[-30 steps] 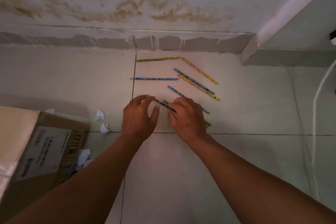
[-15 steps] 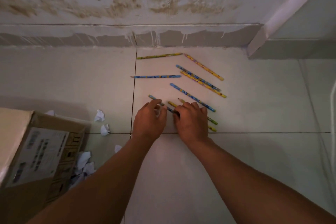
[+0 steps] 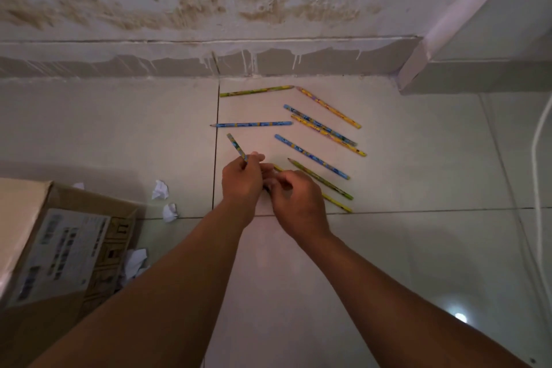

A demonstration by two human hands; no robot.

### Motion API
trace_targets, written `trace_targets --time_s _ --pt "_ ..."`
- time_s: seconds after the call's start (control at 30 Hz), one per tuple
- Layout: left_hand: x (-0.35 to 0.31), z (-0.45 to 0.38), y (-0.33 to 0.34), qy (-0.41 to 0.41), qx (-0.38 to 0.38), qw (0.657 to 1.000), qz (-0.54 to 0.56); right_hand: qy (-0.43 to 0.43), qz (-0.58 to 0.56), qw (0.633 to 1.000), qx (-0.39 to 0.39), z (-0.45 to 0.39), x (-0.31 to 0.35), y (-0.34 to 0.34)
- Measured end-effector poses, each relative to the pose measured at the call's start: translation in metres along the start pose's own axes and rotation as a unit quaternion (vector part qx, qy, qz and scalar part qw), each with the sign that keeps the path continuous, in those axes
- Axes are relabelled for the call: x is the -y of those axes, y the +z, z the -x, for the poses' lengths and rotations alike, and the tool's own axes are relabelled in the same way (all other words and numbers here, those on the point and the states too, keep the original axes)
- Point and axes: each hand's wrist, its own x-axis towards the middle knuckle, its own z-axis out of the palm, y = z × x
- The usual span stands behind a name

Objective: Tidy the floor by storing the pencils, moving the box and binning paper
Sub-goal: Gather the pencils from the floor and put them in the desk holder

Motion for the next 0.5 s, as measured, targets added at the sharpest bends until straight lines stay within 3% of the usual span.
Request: trace_targets --time_s 0.17,0.3,0.5 --pt "0.001 -0.001 -0.002 -0.021 -0.013 1.000 0.011 -0.031 0.196 0.974 -0.111 0.002 -0.024 -0.021" --pt "0.005 0.003 0.001 -0.032 -0.022 0.998 -0.052 -0.034 0.311 0.945 -0.095 0.009 -0.042 -0.031" --pt "0.009 0.013 0.009 -0.047 0.016 0.994 -0.102 0.014 0.381 0.920 -0.092 0.012 -0.042 -0.027"
